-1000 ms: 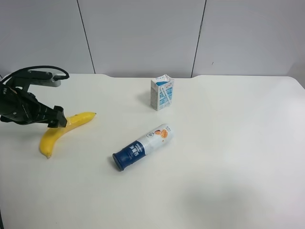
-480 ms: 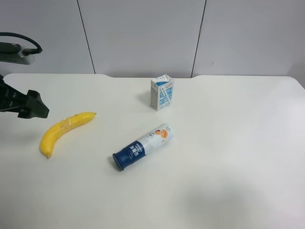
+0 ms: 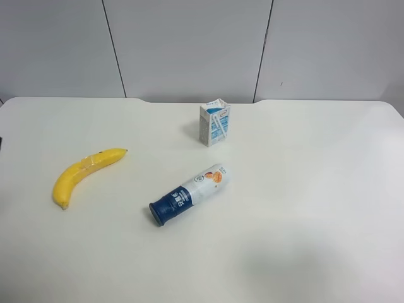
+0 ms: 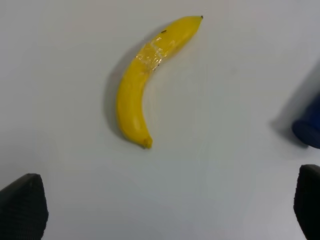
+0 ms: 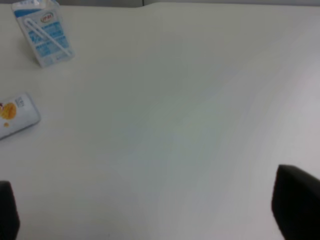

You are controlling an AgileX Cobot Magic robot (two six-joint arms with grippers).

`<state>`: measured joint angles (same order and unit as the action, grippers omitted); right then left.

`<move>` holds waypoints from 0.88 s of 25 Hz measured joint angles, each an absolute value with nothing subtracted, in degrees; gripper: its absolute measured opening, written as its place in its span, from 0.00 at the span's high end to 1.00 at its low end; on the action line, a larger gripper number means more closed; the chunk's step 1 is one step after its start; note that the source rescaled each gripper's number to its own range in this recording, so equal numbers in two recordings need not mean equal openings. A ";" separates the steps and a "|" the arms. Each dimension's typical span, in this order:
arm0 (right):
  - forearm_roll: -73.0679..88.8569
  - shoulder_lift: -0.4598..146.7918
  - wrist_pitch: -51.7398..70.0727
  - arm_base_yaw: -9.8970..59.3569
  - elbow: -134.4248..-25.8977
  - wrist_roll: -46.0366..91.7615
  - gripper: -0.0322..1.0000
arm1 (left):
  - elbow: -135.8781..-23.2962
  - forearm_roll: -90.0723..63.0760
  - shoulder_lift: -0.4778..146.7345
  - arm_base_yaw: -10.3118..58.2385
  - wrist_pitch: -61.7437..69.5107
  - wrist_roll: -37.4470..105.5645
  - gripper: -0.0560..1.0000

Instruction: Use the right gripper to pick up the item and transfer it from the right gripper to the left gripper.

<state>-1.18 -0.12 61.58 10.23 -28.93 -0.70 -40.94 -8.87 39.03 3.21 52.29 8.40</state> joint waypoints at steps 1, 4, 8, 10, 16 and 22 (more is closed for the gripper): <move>-1.18 -0.12 61.58 10.23 -28.93 -0.70 0.00 | -40.94 -8.42 36.73 3.21 53.97 8.08 0.00; -1.18 -0.12 61.58 10.23 -28.93 -0.70 0.00 | -40.94 -6.71 31.37 3.21 60.35 6.40 0.00; -1.18 -0.12 61.58 10.23 -28.93 -0.70 0.00 | -40.94 -3.89 25.62 3.21 67.57 2.82 0.00; -1.18 -0.12 61.58 10.23 -28.93 -0.70 0.00 | -40.94 -2.30 23.69 3.21 68.92 1.58 0.00; -1.18 -0.12 61.58 10.23 -28.93 -0.70 0.00 | -40.94 -0.73 17.23 3.21 69.53 -0.93 0.00; -1.18 -0.12 61.58 10.23 -28.93 -0.70 0.00 | -40.94 -0.87 11.03 3.21 69.59 -1.10 0.00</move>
<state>-1.18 -0.12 61.58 10.23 -28.93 -0.70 -40.94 -0.87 11.03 3.21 69.59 -1.10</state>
